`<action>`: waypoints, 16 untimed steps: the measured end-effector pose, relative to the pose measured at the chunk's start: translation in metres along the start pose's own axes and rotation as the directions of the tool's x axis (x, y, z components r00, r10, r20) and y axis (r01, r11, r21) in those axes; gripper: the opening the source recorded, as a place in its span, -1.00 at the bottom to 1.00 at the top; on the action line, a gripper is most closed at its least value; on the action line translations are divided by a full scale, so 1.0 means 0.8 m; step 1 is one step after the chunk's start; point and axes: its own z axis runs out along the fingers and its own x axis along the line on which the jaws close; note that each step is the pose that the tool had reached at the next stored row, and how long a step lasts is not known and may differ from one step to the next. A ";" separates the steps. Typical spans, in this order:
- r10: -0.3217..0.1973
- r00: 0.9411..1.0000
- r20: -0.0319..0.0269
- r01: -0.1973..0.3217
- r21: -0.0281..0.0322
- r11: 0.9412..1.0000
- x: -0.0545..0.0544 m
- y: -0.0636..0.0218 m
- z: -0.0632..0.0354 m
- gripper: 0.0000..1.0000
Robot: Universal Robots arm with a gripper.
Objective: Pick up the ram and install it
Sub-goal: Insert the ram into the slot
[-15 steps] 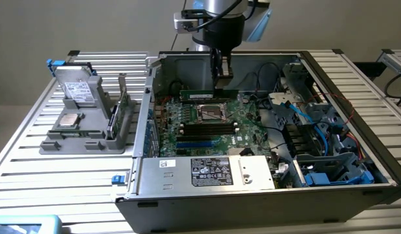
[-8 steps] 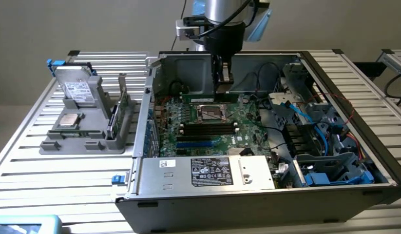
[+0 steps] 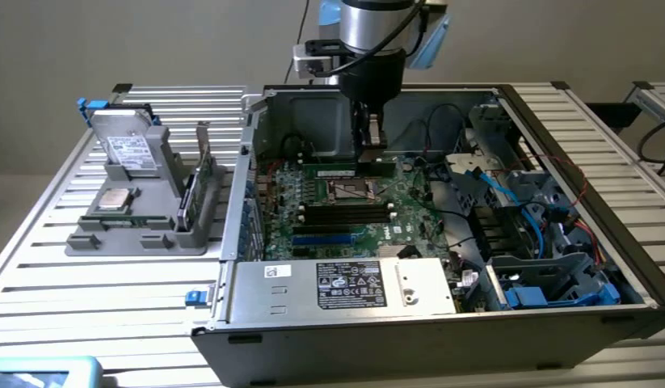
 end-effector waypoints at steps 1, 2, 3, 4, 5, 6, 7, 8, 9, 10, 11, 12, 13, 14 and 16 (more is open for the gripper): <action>0.000 1.000 -0.001 0.000 0.000 1.000 0.000 0.000 0.002 -0.73; 0.001 1.000 -0.002 -0.001 0.000 1.000 0.000 0.000 0.003 -0.73; 0.001 1.000 -0.002 -0.001 0.000 1.000 0.000 0.000 0.005 -0.73; 0.002 1.000 -0.004 -0.002 0.000 1.000 0.000 -0.001 0.007 -0.73; 0.002 1.000 -0.004 -0.002 0.001 1.000 0.001 -0.002 0.009 -0.73; 0.002 1.000 -0.005 -0.002 0.001 1.000 0.001 -0.002 0.010 -0.73; 0.003 1.000 -0.006 -0.003 0.001 1.000 0.001 -0.002 0.012 -0.73; 0.003 1.000 -0.006 -0.003 0.001 1.000 0.001 -0.002 0.014 -0.73; 0.004 1.000 -0.007 -0.004 0.001 1.000 0.001 -0.002 0.016 -0.73; 0.004 1.000 -0.008 -0.004 0.001 1.000 0.001 -0.002 0.018 -0.73; 0.004 1.000 -0.008 -0.004 0.001 1.000 0.000 -0.002 0.020 -0.73; 0.004 1.000 -0.008 -0.004 0.001 1.000 0.000 -0.002 0.022 -0.73; 0.005 1.000 -0.008 -0.005 0.001 1.000 0.000 -0.002 0.025 -0.73; 0.005 1.000 -0.008 -0.005 0.001 1.000 0.000 -0.002 0.027 -0.73; 0.005 1.000 -0.008 -0.005 0.001 1.000 0.000 -0.003 0.031 -0.73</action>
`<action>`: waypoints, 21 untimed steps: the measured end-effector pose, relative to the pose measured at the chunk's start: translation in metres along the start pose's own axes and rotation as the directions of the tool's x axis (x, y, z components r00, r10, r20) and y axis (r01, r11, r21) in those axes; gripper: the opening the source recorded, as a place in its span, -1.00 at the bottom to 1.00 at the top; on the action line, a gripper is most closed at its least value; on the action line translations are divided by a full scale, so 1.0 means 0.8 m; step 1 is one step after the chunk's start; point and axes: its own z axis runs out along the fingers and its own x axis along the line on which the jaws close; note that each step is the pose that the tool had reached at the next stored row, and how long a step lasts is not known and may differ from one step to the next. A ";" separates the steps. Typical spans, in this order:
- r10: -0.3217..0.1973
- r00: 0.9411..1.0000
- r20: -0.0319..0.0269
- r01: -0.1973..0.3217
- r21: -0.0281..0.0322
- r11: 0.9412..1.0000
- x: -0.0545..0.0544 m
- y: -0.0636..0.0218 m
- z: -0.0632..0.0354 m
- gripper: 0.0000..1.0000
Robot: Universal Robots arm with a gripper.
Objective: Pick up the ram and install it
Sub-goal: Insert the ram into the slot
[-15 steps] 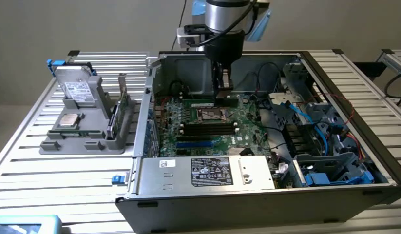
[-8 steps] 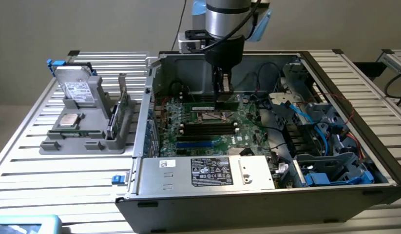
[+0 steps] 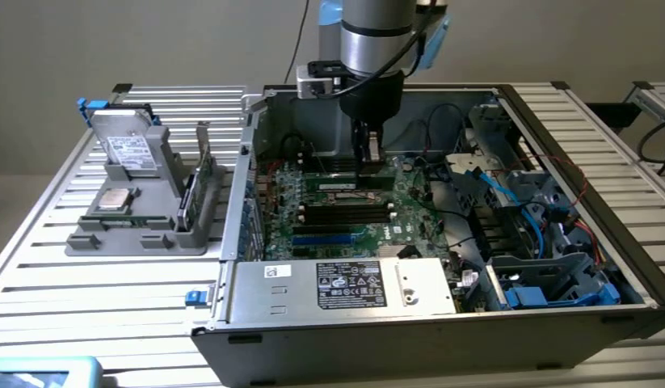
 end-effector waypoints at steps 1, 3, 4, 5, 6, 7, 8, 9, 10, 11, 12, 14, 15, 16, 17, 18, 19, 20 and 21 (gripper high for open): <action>0.000 1.000 0.000 0.000 0.000 1.000 0.000 0.000 0.002 -0.73; 0.000 1.000 0.000 0.000 0.000 1.000 0.000 0.000 0.007 -0.73; 0.000 1.000 0.000 0.000 0.000 1.000 -0.001 0.000 0.009 -0.73; 0.000 1.000 0.000 0.000 0.000 1.000 -0.001 0.000 0.011 -0.73; 0.000 1.000 0.000 0.000 0.000 1.000 -0.001 0.000 0.014 -0.73; 0.000 1.000 0.000 0.000 0.000 1.000 -0.001 0.000 0.016 -0.73; 0.000 1.000 0.000 0.000 0.000 1.000 -0.001 0.000 0.017 -0.73; 0.000 1.000 0.000 0.000 0.001 1.000 -0.001 0.000 0.019 -0.73; 0.000 1.000 -0.001 0.000 0.002 1.000 -0.001 0.000 0.020 -0.73; 0.000 1.000 -0.002 0.000 0.003 1.000 -0.001 0.000 0.021 -0.73; 0.000 1.000 -0.003 0.000 0.003 1.000 -0.001 0.000 0.022 -0.73; 0.000 1.000 -0.006 0.000 0.005 1.000 -0.001 0.000 0.024 -0.73; 0.000 1.000 -0.007 0.000 0.006 1.000 -0.001 0.000 0.025 -0.73; 0.001 1.000 -0.009 0.000 0.007 1.000 -0.001 0.000 0.025 -0.73; 0.001 1.000 -0.013 -0.001 0.008 1.000 -0.001 0.000 0.026 -0.73; 0.001 1.000 -0.018 0.000 0.009 1.000 -0.001 0.000 0.026 -0.73; 0.001 1.000 -0.023 0.000 0.010 1.000 -0.001 0.000 0.026 -0.73; 0.001 1.000 -0.028 0.000 0.011 1.000 -0.001 0.000 0.027 -0.73; 0.001 1.000 -0.031 0.000 0.011 1.000 -0.001 0.000 0.027 -0.73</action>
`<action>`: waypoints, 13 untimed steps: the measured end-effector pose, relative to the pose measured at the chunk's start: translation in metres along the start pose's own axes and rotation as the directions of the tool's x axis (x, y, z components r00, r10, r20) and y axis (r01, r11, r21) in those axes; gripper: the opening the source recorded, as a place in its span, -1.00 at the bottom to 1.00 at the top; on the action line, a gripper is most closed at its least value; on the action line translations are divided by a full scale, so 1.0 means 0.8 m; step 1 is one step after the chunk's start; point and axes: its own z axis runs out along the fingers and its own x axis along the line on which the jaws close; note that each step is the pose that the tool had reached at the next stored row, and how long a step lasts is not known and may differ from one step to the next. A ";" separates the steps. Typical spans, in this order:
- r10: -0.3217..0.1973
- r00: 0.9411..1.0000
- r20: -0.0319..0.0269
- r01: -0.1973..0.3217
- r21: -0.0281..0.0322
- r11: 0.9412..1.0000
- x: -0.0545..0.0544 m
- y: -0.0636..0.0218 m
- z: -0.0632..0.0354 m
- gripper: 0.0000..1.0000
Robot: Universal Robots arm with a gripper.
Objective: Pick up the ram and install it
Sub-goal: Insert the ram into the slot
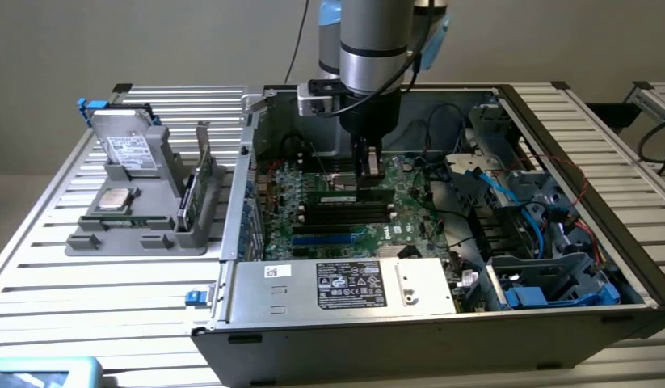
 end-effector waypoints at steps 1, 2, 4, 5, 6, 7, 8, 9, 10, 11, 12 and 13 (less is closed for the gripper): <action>0.000 1.000 0.000 0.000 0.000 1.000 0.000 0.000 0.000 -0.73; 0.000 1.000 0.000 0.000 0.000 1.000 0.000 0.000 0.000 -0.73; 0.000 1.000 0.000 0.000 0.000 1.000 0.000 0.000 0.002 -0.73; -0.001 1.000 0.000 0.001 0.000 1.000 0.000 0.000 0.003 -0.73; -0.002 1.000 0.000 0.002 0.000 1.000 0.000 0.001 0.004 -0.73; -0.003 1.000 0.000 0.003 0.000 1.000 0.000 0.001 0.005 -0.73; -0.005 1.000 0.000 0.005 0.000 1.000 -0.001 0.002 0.006 -0.73; -0.008 1.000 0.000 0.008 0.001 1.000 -0.001 0.002 0.007 -0.73; -0.010 1.000 0.000 0.010 0.001 1.000 -0.001 0.002 0.008 -0.73; -0.013 1.000 0.000 0.013 0.001 1.000 -0.001 0.003 0.008 -0.73; -0.015 1.000 0.000 0.015 0.001 1.000 -0.001 0.003 0.009 -0.73; -0.018 1.000 0.000 0.018 0.002 1.000 -0.001 0.003 0.010 -0.73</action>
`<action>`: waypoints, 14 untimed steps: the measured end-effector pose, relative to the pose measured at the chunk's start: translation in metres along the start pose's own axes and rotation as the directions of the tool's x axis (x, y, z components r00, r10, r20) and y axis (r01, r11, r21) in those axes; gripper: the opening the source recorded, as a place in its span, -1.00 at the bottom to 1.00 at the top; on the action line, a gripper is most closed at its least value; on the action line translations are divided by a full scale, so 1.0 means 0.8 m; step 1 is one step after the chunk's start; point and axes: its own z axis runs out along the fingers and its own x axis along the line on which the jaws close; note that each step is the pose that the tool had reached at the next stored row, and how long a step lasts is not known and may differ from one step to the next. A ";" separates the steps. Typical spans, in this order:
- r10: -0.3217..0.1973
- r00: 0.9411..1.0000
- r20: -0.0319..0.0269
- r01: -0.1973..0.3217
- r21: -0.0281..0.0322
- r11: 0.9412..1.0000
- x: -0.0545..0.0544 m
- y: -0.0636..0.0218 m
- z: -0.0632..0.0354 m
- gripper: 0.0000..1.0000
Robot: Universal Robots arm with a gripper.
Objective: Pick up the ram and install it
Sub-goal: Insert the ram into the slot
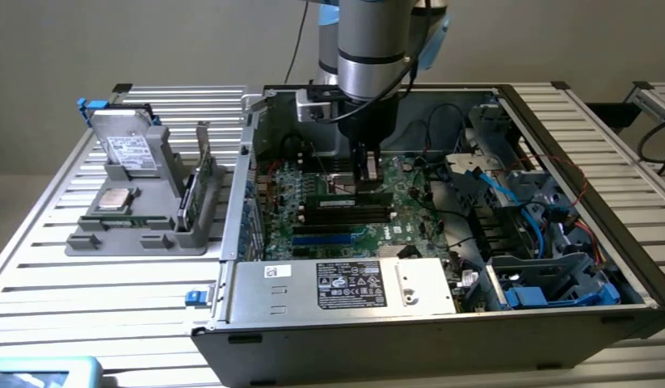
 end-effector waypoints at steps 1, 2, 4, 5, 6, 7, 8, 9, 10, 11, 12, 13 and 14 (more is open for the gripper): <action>-0.004 1.000 0.000 0.004 0.000 1.000 0.000 0.000 0.001 -0.73; -0.007 1.000 0.000 0.007 0.001 1.000 0.000 0.000 0.001 -0.73; -0.011 1.000 0.000 0.011 0.001 1.000 0.000 0.000 0.003 -0.73; -0.011 1.000 0.000 0.011 0.001 1.000 0.000 0.000 0.003 -0.73; -0.011 1.000 0.000 0.011 0.001 1.000 -0.001 0.000 0.004 -0.73; -0.011 1.000 0.000 0.011 0.001 1.000 -0.001 0.000 0.005 -0.73; -0.011 1.000 0.000 0.011 0.001 1.000 -0.002 0.000 0.005 -0.73; -0.011 1.000 0.000 0.011 0.001 1.000 -0.002 0.000 0.006 -0.73; -0.011 1.000 0.000 0.011 0.001 1.000 -0.002 0.000 0.006 -0.73; -0.011 1.000 0.000 0.011 0.001 1.000 -0.003 0.000 0.007 -0.73; -0.011 1.000 0.000 0.011 0.001 1.000 -0.003 0.000 0.008 -0.73; -0.011 1.000 0.000 0.011 0.001 1.000 -0.003 0.000 0.008 -0.73; -0.011 1.000 0.000 0.011 0.001 1.000 -0.003 0.000 0.009 -0.73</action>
